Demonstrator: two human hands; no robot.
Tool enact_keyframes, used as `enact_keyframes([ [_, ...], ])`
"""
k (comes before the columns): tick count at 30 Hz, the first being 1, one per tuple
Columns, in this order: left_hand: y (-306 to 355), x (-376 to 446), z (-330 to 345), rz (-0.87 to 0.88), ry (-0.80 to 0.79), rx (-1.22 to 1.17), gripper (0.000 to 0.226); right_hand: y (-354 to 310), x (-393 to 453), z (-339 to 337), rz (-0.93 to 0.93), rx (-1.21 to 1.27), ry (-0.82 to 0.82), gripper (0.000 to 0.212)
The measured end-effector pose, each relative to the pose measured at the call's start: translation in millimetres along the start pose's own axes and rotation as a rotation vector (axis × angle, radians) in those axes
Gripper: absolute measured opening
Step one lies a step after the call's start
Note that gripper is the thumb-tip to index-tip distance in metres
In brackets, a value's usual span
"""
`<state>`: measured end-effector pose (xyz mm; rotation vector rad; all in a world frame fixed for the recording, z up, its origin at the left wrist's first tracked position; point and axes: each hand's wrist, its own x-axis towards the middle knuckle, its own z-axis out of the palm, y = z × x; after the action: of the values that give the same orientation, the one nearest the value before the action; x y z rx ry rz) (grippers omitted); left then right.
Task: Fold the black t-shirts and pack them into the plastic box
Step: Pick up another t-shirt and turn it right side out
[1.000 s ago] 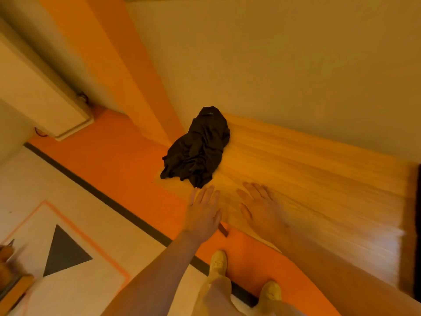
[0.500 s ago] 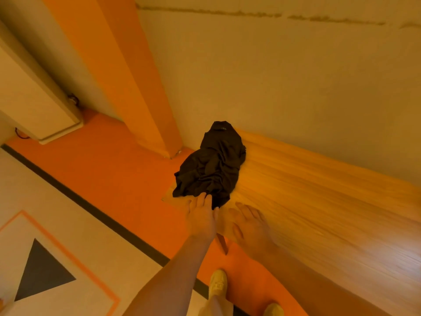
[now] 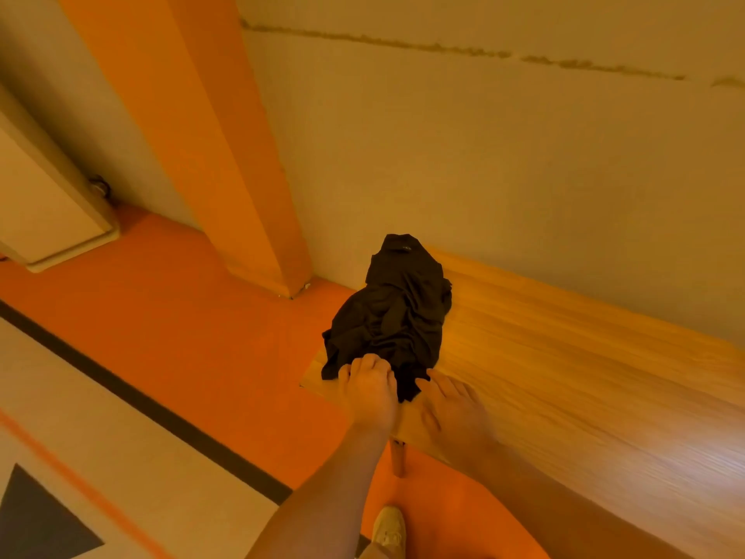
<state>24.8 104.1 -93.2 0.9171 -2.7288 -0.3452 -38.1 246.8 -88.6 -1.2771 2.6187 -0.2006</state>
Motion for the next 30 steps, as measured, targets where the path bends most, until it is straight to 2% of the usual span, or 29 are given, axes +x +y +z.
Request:
enact_keyframes([
  [2, -4, 3, 0, 0.022, 0.005, -0.024, 0.040, -5, 4, -1, 0.006, 0.012, 0.021, 0.041],
  [4, -9, 7, 1, 0.016, -0.038, 0.005, 0.063, -8, 10, 0, -0.013, 0.006, 0.062, 0.040],
  [5, -11, 9, 3, 0.031, -0.047, 0.039, 0.064, -10, 12, 0, -0.020, 0.006, 0.080, 0.041],
  [8, -15, 12, 6, 0.103, -0.035, 0.048, 0.032, -12, 16, 2, -0.013, -0.013, 0.118, 0.040],
  [11, -7, 12, 5, 0.143, -0.039, -0.233, 0.010, -12, 21, 3, -0.003, 0.081, 0.088, 0.043],
  [12, -1, 10, 0, 0.147, -0.058, -0.369, 0.009, -11, 22, 1, 0.029, 0.169, 0.058, 0.043],
  [14, 10, 6, -15, 0.173, -0.153, -0.591, 0.014, -10, 22, -4, 0.125, 0.359, 0.098, 0.047],
  [16, 16, -1, -29, 0.230, -0.188, -0.680, 0.013, -7, 21, -14, 0.209, 0.504, 0.206, 0.050],
  [18, 17, -10, -38, 0.302, -0.155, -0.704, 0.012, -5, 21, -24, 0.138, 0.567, 0.279, 0.040],
  [20, 15, -14, -42, 0.326, -0.068, -0.699, 0.012, -4, 21, -33, 0.062, 0.622, 0.273, 0.036],
  [22, 12, -14, -42, 0.270, 0.013, -0.659, 0.011, -3, 21, -42, 0.082, 0.680, 0.251, 0.035],
  [23, 9, -14, -41, 0.214, 0.018, -0.640, 0.018, -2, 21, -46, 0.109, 0.715, 0.255, 0.031],
  [26, 0, -8, -36, 0.100, -0.067, -0.520, 0.057, -3, 18, -64, 0.178, 0.842, 0.287, 0.011],
  [28, -5, -2, -32, 0.062, -0.172, -0.368, 0.074, -5, 15, -76, 0.201, 0.933, 0.293, 0.017],
  [30, -5, 3, -29, 0.035, -0.275, -0.259, 0.070, -5, 12, -86, 0.216, 0.976, 0.270, 0.029],
])
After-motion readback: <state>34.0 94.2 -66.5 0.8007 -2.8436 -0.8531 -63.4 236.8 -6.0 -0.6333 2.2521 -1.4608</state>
